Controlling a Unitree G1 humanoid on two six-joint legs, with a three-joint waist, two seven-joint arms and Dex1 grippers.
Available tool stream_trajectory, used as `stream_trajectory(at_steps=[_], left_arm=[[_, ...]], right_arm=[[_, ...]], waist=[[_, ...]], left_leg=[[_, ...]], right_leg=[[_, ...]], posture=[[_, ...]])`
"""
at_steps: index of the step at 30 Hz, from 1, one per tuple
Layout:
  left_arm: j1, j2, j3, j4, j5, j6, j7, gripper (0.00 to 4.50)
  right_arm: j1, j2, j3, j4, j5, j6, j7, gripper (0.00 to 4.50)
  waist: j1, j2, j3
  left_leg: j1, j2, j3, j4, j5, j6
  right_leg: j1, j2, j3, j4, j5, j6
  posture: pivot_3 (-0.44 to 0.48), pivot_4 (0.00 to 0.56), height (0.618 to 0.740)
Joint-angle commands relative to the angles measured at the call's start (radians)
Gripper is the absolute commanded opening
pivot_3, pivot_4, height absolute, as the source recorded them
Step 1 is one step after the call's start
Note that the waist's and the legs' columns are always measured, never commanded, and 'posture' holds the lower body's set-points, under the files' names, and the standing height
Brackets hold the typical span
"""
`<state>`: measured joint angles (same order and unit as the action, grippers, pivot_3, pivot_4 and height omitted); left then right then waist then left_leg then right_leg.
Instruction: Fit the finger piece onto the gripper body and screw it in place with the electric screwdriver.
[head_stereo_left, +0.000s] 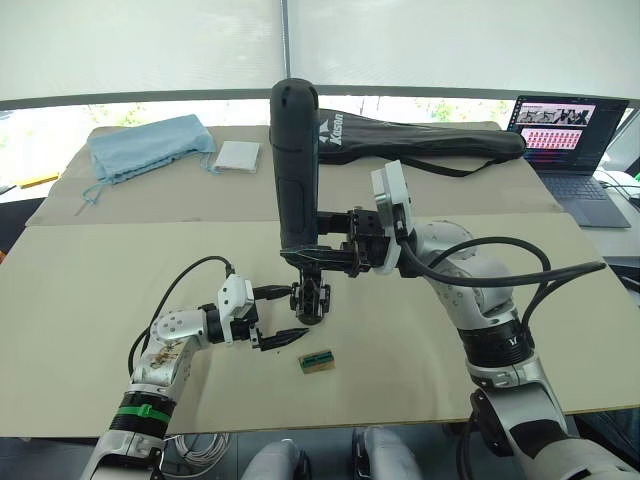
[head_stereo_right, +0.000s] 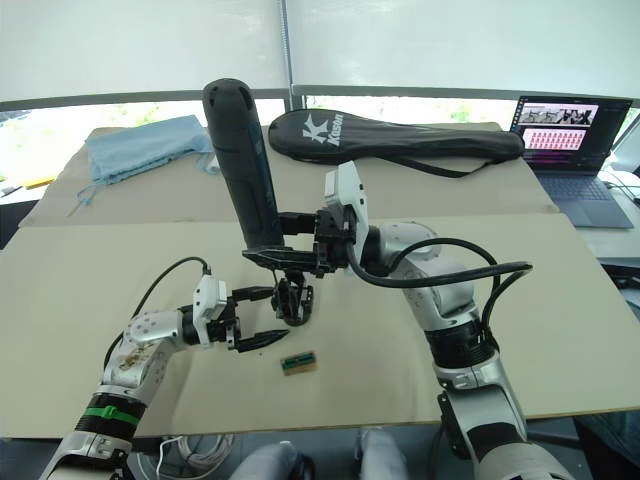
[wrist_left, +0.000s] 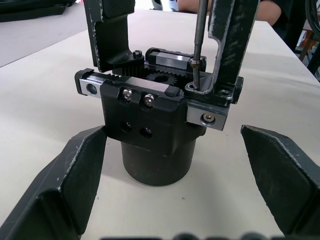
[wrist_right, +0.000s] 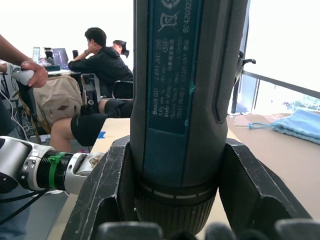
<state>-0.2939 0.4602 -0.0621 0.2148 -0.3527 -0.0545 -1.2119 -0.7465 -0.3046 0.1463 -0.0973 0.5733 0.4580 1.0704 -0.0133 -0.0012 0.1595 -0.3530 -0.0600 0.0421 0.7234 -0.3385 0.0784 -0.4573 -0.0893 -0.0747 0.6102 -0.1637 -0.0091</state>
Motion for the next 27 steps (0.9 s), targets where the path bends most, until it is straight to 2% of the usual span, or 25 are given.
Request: stream_trajectory(at_steps=[1,27], left_arm=[[-0.004,0.001,0.007,0.002,-0.002,-0.027,-0.007,4.50],[-0.010,-0.031,0.017,0.001,-0.024,-0.029,0.000,4.50]], right_arm=[[-0.021,0.001,-0.031,-0.026,0.022,-0.023,0.009,1.92],[-0.016,0.002,-0.027,-0.027,0.011,-0.031,0.002,1.92]], waist=[[0.000,0.000,0.000],[0.001,0.000,0.000]], left_leg=[[0.000,0.000,0.000,0.000,0.000,0.000],[0.000,0.000,0.000,0.000,0.000,0.000]], right_leg=[[0.000,0.000,0.000,0.000,0.000,0.000],[0.000,0.000,0.001,0.000,0.000,0.000]], posture=[[0.000,0.150,0.740],[0.000,0.150,0.740]])
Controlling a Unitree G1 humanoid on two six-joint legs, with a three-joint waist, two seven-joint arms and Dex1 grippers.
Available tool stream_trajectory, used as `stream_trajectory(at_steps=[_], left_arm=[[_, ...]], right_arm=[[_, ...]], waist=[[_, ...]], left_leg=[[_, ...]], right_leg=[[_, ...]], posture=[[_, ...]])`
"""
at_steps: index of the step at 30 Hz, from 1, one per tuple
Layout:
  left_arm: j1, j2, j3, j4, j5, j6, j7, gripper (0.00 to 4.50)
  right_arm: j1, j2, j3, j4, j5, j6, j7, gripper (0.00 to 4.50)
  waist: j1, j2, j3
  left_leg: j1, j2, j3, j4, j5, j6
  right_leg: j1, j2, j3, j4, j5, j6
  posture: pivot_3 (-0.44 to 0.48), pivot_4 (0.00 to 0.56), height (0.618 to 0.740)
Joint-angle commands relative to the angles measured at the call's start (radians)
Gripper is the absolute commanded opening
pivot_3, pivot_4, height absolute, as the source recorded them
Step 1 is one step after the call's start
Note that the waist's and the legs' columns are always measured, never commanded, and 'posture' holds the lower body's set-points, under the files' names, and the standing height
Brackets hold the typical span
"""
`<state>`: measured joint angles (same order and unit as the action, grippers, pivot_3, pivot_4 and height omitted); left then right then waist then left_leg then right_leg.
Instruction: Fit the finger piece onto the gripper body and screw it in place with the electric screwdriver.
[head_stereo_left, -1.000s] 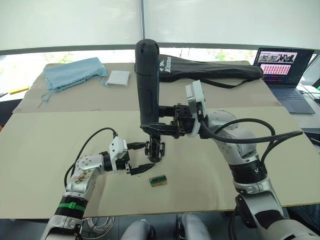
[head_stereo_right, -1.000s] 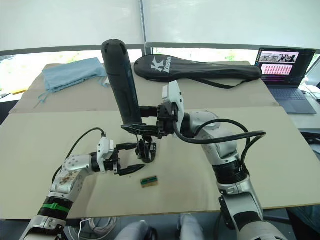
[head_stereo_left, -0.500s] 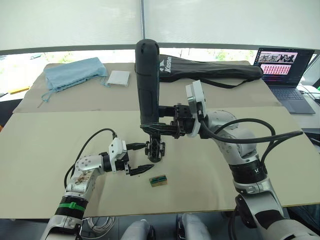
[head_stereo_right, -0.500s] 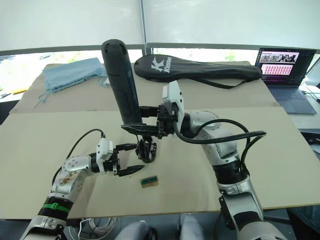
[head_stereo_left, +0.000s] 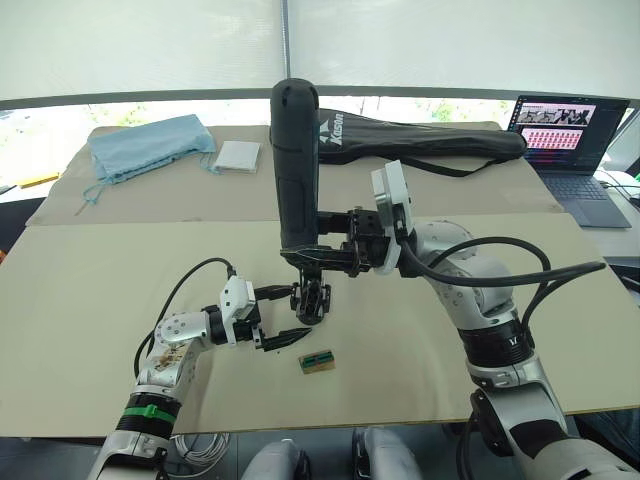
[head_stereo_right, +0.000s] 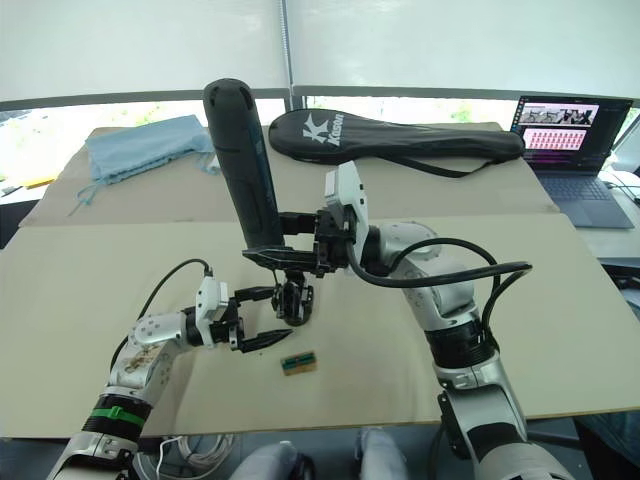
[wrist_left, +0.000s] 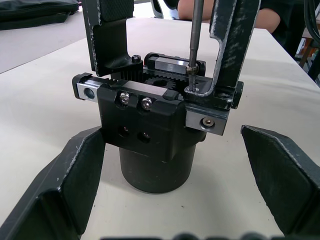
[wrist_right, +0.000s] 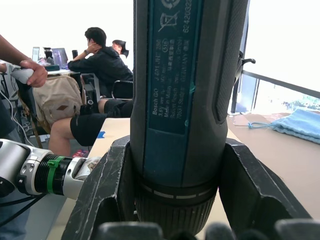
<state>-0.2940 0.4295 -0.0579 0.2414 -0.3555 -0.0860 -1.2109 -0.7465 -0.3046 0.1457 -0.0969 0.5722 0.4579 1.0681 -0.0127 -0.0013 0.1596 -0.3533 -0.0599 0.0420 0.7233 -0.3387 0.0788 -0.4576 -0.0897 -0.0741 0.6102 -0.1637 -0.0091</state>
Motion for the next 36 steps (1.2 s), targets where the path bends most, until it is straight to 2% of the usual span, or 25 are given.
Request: stream_trajectory(at_steps=[1,36], left_arm=[[-0.011,0.000,0.013,-0.027,-0.022,0.006,0.001,4.50],[-0.030,0.010,-0.022,-0.080,0.025,0.083,0.054,4.50]], right_arm=[[-0.014,0.002,-0.024,-0.028,0.011,-0.031,0.006,1.92],[0.019,-0.005,0.012,-0.036,-0.029,-0.019,-0.004,1.92]], waist=[[0.000,0.000,0.000],[0.000,0.000,0.000]], left_leg=[[0.000,0.000,0.000,0.000,0.000,0.000],[0.000,0.000,0.000,0.000,0.000,0.000]], right_leg=[[0.000,0.000,0.000,0.000,0.000,0.000],[0.000,0.000,0.000,0.000,0.000,0.000]], posture=[[0.000,0.150,0.740],[0.000,0.150,0.740]])
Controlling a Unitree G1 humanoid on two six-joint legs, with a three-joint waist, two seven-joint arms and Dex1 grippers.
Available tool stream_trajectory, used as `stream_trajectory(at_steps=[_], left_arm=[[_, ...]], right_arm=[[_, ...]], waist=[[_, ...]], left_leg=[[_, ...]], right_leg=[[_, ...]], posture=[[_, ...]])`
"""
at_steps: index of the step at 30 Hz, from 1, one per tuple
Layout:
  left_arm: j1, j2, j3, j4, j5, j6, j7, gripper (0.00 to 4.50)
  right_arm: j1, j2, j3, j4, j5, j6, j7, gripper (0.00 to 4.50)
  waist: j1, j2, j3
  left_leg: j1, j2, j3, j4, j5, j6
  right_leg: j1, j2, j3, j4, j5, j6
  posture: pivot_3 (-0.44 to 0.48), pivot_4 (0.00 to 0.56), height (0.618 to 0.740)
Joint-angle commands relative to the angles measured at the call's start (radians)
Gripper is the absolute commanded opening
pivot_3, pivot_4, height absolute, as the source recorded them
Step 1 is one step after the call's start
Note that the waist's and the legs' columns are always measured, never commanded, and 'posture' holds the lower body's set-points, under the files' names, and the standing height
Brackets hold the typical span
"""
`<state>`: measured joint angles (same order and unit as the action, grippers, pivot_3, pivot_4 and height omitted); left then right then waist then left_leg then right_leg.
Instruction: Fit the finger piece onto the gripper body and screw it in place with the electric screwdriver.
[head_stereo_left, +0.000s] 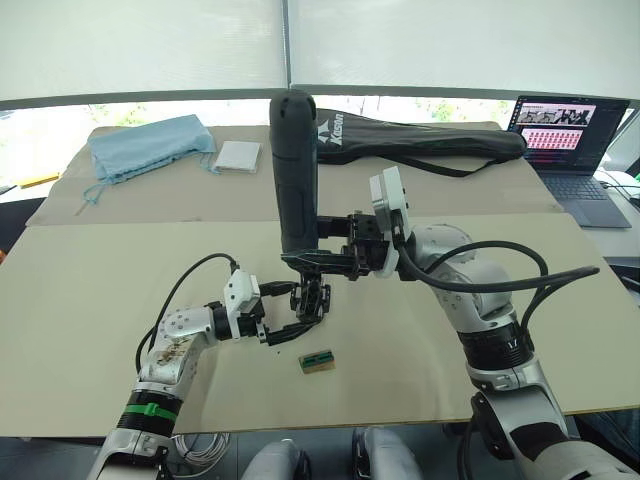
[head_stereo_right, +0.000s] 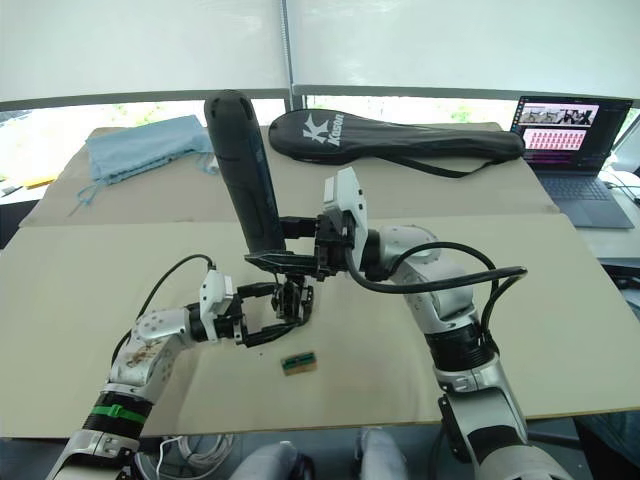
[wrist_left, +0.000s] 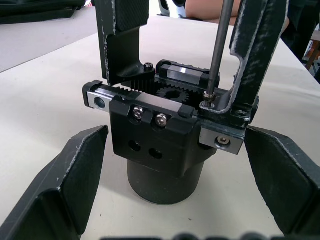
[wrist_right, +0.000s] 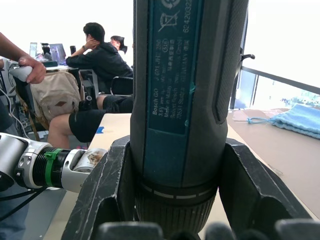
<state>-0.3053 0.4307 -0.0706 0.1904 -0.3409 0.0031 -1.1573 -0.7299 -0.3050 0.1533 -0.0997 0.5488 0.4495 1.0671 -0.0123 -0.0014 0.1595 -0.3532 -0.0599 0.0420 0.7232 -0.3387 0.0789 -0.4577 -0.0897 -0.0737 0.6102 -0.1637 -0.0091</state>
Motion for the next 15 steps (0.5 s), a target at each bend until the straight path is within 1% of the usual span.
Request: stream_trajectory(at_steps=[1,15], left_arm=[[-0.019,0.010,-0.012,-0.028,0.013,-0.008,0.000,4.50],[-0.052,-0.018,-0.043,0.045,0.080,-0.039,0.051,4.50]], right_arm=[[0.003,-0.005,0.005,-0.033,-0.006,-0.009,-0.004,1.92],[-0.001,0.000,0.006,-0.031,-0.007,-0.008,-0.004,1.92]], waist=[[0.000,0.000,0.000],[0.000,0.000,0.000]], left_leg=[[0.000,0.000,0.000,0.000,0.000,0.000],[0.000,0.000,0.000,0.000,0.000,0.000]], right_leg=[[0.000,0.000,0.000,0.000,0.000,0.000],[0.000,0.000,0.000,0.000,0.000,0.000]], posture=[[0.000,0.150,0.740],[0.000,0.150,0.740]])
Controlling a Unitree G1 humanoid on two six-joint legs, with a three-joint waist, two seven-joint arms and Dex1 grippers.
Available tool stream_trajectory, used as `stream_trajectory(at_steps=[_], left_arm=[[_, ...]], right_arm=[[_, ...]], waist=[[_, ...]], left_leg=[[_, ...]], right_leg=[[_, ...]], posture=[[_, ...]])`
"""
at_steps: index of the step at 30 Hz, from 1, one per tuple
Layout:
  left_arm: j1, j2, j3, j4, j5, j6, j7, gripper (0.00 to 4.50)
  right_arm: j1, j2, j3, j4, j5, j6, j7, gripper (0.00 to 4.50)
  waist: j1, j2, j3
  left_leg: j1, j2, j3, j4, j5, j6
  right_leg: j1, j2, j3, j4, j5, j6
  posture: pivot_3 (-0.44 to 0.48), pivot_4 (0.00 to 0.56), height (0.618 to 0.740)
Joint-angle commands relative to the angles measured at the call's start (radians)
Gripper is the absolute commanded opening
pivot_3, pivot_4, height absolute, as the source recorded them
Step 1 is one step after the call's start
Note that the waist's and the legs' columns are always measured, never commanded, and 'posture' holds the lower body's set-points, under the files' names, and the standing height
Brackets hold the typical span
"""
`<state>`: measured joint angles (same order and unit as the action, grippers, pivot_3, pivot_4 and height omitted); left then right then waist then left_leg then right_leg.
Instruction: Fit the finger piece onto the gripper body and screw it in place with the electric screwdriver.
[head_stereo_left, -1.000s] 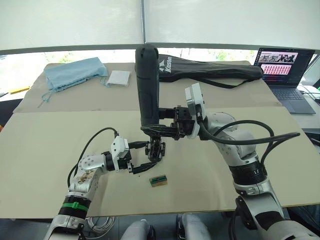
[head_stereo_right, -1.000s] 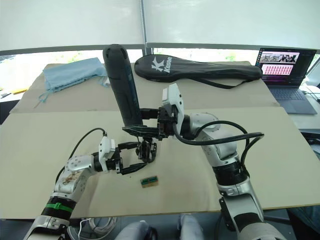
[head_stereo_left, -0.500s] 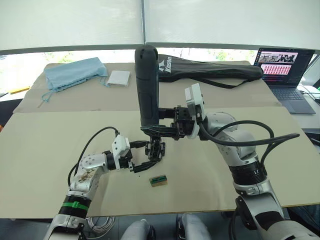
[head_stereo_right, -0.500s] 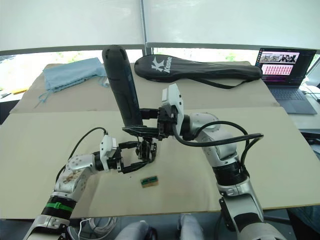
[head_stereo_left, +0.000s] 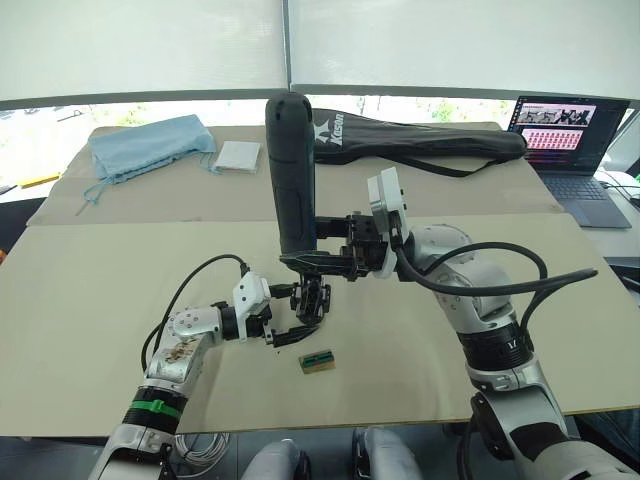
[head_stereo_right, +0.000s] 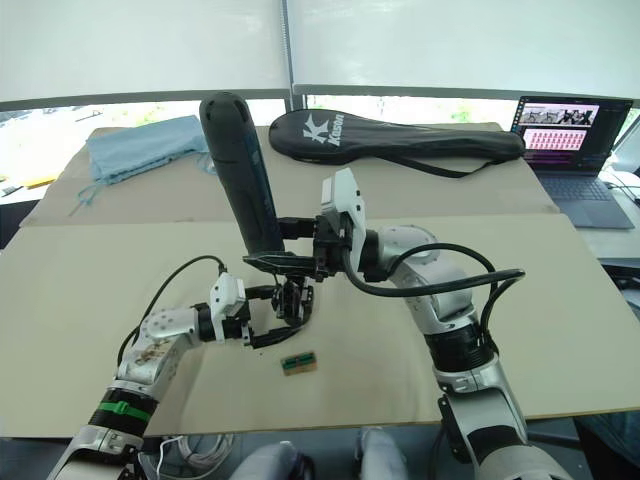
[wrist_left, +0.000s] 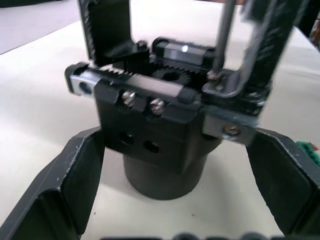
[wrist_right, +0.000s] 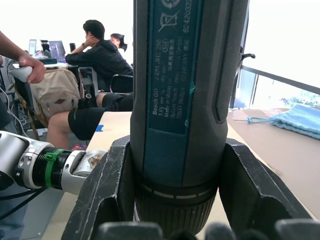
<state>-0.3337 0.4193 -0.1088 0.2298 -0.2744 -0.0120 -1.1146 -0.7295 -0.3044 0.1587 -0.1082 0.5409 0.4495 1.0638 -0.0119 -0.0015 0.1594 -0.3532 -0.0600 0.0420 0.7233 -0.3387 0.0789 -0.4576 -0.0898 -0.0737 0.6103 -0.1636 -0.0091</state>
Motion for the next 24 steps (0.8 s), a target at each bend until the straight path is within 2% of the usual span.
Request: stream_trajectory(at_steps=[1,24], left_arm=[[-0.028,-0.009,-0.007,0.016,0.017,-0.028,0.010,4.50],[-0.103,-0.063,-0.041,0.190,0.047,-0.121,-0.035,4.50]], right_arm=[[-0.002,0.000,0.000,-0.022,0.001,-0.009,-0.001,1.92],[-0.003,-0.005,-0.002,-0.020,-0.008,-0.006,-0.005,1.92]], waist=[[0.000,0.000,0.000],[0.001,0.000,0.000]], left_leg=[[0.000,0.000,0.000,0.000,0.000,0.000],[0.000,0.000,0.000,0.000,0.000,0.000]], right_leg=[[0.000,0.000,0.000,0.000,0.000,0.000],[0.000,0.000,0.000,0.000,0.000,0.000]], posture=[[0.000,0.150,0.740],[0.000,0.150,0.740]])
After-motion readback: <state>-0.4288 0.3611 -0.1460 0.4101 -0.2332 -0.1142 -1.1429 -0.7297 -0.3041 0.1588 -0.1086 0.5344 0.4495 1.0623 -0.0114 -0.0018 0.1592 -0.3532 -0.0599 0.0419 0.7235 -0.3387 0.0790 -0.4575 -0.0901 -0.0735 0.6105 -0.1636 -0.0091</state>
